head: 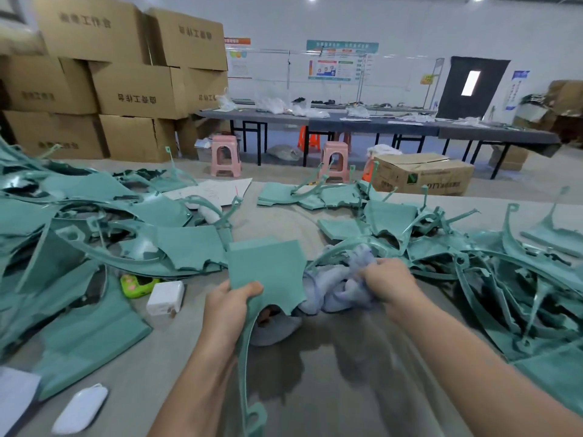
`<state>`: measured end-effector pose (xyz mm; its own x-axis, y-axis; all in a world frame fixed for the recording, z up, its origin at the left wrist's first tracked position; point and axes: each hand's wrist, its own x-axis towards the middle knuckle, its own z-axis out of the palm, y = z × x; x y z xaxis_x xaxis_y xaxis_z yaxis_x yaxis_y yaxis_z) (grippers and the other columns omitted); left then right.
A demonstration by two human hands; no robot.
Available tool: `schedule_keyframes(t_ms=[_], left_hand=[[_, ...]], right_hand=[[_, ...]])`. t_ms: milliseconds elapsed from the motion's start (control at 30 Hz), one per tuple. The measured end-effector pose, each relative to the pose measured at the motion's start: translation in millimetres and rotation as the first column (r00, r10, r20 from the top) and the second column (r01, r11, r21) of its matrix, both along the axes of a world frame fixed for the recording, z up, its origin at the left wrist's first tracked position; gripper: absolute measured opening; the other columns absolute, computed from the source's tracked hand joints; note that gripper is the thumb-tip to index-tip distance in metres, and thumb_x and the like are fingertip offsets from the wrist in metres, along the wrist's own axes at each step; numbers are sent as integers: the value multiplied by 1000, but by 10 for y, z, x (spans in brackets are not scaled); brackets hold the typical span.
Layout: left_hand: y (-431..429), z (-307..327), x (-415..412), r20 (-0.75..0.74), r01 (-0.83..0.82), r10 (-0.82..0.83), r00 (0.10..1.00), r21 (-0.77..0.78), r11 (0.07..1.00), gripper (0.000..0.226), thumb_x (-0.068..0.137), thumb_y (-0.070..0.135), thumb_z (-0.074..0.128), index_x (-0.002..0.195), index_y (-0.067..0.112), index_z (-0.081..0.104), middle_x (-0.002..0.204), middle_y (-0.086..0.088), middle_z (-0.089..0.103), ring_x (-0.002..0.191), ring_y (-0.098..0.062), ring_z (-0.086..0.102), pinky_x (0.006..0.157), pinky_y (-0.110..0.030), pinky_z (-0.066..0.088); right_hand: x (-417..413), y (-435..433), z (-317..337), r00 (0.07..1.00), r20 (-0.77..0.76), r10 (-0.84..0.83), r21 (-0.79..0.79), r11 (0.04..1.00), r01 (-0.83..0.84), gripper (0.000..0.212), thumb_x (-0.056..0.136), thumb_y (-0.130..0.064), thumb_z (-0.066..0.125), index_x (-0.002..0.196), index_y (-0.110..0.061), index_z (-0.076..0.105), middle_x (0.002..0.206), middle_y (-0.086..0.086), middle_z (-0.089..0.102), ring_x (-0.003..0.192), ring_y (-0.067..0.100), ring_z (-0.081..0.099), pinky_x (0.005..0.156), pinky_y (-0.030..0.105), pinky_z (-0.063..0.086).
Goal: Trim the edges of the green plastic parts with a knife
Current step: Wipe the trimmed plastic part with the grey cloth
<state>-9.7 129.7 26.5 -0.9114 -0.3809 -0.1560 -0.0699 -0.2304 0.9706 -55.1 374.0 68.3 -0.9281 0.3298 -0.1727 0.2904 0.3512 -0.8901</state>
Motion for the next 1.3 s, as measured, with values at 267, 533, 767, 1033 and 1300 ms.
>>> schedule_keyframes(t_ms=[267, 533, 767, 1033, 1300], left_hand=[[109, -25, 0, -24, 11, -14, 1000, -128, 992, 23, 77, -2, 71, 90, 16, 73, 83, -7, 77, 65, -24, 70, 55, -37, 57], [379, 70, 208, -43, 389, -401, 915, -169, 906, 29, 58, 6, 57, 85, 14, 64, 63, 7, 72, 65, -12, 67, 54, -20, 55], [416, 35, 260, 31, 193, -202, 979, 196, 962, 12, 81, 7, 60, 76, 14, 68, 68, -17, 63, 53, -23, 61, 47, -25, 48], [499, 101, 245, -59, 225, -218, 974, 351, 909, 40, 91, 4, 42, 65, 13, 71, 67, -11, 61, 59, -17, 60, 52, -26, 51], [523, 28, 274, -99, 285, -272, 957, 477, 831, 41, 98, 41, 52, 103, 10, 78, 104, -7, 78, 94, -15, 75, 82, -24, 56]], right_hand=[[1112, 535, 1210, 895, -444, 41, -621, 706, -341, 53, 98, -12, 49, 52, -16, 74, 57, -2, 68, 47, 9, 67, 42, 21, 53], [1209, -457, 351, 820, -439, 367, 130, 929, -347, 15, 74, -16, 71, 82, -19, 59, 80, -18, 61, 69, 3, 54, 69, 24, 44], [878, -903, -371, 700, -382, 603, 622, 728, -288, 44, 93, -15, 55, 137, -14, 56, 141, 6, 55, 131, 24, 49, 109, 40, 41], [694, -1057, -350, 899, -295, 324, 557, 823, -114, 58, 101, -22, 31, 158, -14, 32, 169, 7, 20, 155, 23, 16, 126, 32, 9], [849, -1003, -487, 805, -189, 563, 755, 607, -247, 57, 107, -18, 32, 162, -16, 19, 171, 5, 13, 158, 21, 8, 125, 29, 2]])
